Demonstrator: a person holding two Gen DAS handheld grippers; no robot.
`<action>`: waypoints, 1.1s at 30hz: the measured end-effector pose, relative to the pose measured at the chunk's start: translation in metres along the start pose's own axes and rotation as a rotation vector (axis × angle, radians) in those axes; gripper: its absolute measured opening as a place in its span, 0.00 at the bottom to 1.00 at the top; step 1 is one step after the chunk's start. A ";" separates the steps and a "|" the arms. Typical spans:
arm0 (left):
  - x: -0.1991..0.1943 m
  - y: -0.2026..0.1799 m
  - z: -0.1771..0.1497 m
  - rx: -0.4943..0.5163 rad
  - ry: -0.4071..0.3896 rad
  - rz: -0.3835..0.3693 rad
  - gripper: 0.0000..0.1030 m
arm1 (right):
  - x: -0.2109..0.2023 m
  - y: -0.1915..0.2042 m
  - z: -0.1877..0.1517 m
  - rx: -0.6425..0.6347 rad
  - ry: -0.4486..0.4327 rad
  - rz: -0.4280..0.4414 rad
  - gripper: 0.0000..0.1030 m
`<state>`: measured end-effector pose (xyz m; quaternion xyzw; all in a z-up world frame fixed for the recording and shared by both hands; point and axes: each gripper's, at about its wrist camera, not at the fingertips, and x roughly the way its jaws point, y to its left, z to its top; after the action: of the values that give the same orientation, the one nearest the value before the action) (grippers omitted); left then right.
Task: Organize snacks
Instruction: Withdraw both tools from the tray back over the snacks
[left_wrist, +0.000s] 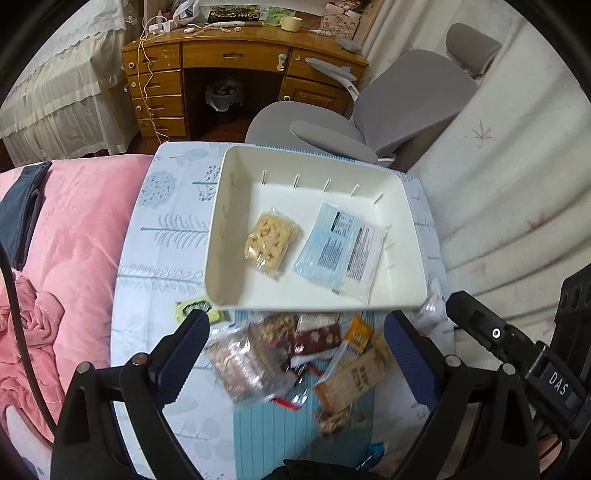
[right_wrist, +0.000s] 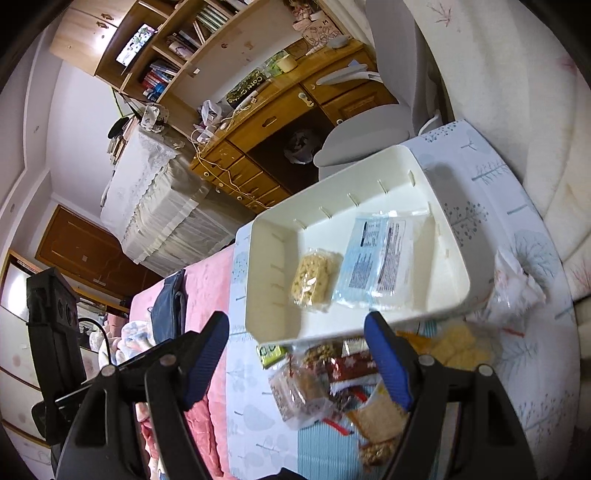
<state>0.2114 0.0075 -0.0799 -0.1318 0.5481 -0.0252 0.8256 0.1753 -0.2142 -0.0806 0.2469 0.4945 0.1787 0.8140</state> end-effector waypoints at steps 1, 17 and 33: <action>-0.003 0.003 -0.005 0.008 0.001 -0.003 0.92 | -0.001 0.002 -0.006 0.001 -0.002 -0.002 0.74; -0.037 0.058 -0.086 0.174 0.015 -0.025 0.92 | -0.029 0.065 -0.128 0.034 -0.115 -0.149 0.74; -0.016 0.052 -0.146 0.373 0.030 -0.067 0.92 | -0.050 0.040 -0.232 0.161 -0.175 -0.391 0.74</action>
<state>0.0668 0.0329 -0.1308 0.0056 0.5414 -0.1556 0.8262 -0.0556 -0.1566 -0.1121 0.2251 0.4730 -0.0449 0.8506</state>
